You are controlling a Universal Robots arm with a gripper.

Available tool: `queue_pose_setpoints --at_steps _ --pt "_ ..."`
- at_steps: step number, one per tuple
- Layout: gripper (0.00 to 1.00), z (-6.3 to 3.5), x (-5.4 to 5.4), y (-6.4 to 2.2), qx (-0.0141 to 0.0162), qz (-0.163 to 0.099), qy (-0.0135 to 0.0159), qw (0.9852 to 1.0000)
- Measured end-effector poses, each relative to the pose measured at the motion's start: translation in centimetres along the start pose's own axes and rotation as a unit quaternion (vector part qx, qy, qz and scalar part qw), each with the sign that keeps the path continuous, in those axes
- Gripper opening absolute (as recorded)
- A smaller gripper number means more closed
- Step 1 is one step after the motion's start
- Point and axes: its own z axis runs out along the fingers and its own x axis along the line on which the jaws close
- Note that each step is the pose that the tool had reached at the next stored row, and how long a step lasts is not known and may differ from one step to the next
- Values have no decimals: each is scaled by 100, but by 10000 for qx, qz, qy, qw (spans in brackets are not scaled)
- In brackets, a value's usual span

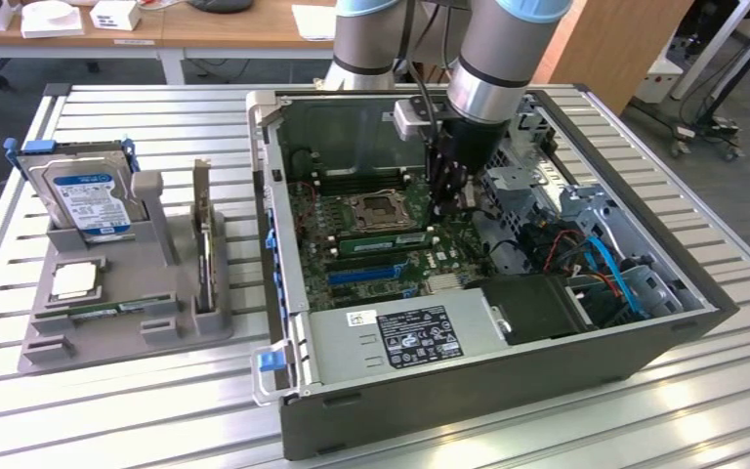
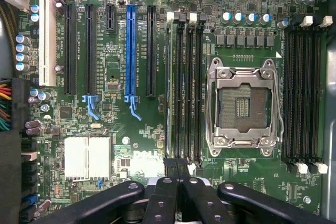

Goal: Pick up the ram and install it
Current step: 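Press down the ram until it locks into place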

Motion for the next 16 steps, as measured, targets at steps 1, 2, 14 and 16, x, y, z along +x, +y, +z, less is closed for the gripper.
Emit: queue_pose_setpoints --at_steps 1,2,14,16 --pt "10 0 0 0 0 0 0 10000" --pt "10 0 0 0 0 0 0 10000" --pt "10 90 2 -3 -1 0 1 10000" --pt "10 90 2 -3 0 0 1 10000"
